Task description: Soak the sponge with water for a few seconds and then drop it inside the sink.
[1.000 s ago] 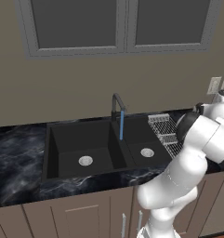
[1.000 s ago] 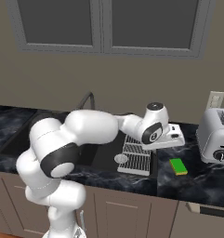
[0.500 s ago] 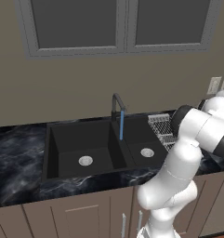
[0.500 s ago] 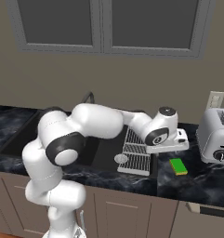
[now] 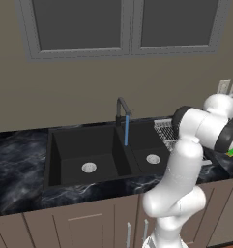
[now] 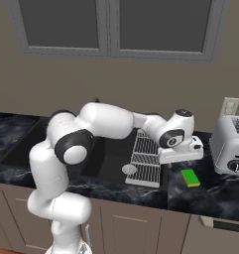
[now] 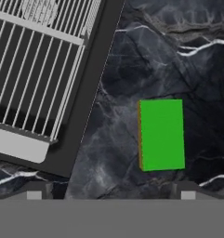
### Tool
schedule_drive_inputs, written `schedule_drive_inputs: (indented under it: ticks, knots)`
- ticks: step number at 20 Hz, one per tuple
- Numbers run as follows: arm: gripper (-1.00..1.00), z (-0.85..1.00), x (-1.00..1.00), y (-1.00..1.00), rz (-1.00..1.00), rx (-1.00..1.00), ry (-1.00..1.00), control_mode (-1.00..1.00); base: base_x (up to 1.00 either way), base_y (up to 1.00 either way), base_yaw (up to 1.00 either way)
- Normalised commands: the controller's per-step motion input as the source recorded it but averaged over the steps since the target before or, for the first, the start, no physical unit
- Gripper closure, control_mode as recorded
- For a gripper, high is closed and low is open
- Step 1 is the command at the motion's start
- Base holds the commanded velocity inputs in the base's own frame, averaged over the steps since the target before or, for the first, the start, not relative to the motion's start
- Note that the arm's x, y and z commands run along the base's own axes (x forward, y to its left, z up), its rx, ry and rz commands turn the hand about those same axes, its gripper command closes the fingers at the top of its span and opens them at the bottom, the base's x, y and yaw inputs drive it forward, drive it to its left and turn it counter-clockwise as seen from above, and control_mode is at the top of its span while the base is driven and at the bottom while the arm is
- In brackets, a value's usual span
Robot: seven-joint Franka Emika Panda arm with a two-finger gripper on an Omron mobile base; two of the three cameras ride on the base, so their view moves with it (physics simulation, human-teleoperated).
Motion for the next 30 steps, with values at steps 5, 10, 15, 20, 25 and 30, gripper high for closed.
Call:
schedule_drive_inputs:
  ticks: [5,10,15,20,25,30]
  knots:
    - [-1.0,-0.29,0.11,-0.08,0.02,0.0,0.03,-1.0,0.0,0.0,0.0]
    - [-1.0,-0.41,0.13,-0.13,0.02,0.06,0.0,-1.0,0.0,0.0,0.0]
    - [-1.0,-0.16,0.05,-0.17,0.01,0.09,0.0,-1.0,0.0,0.0,0.0]
    - [-1.0,0.0,0.02,-0.23,0.01,0.01,0.0,-1.0,0.0,0.0,0.0]
    - [-1.0,-0.01,0.1,-0.14,0.0,0.0,0.0,-1.0,0.0,0.0,0.0]
    - [-1.0,-0.12,0.11,0.0,0.0,0.0,0.0,-1.0,0.0,0.0,0.0]
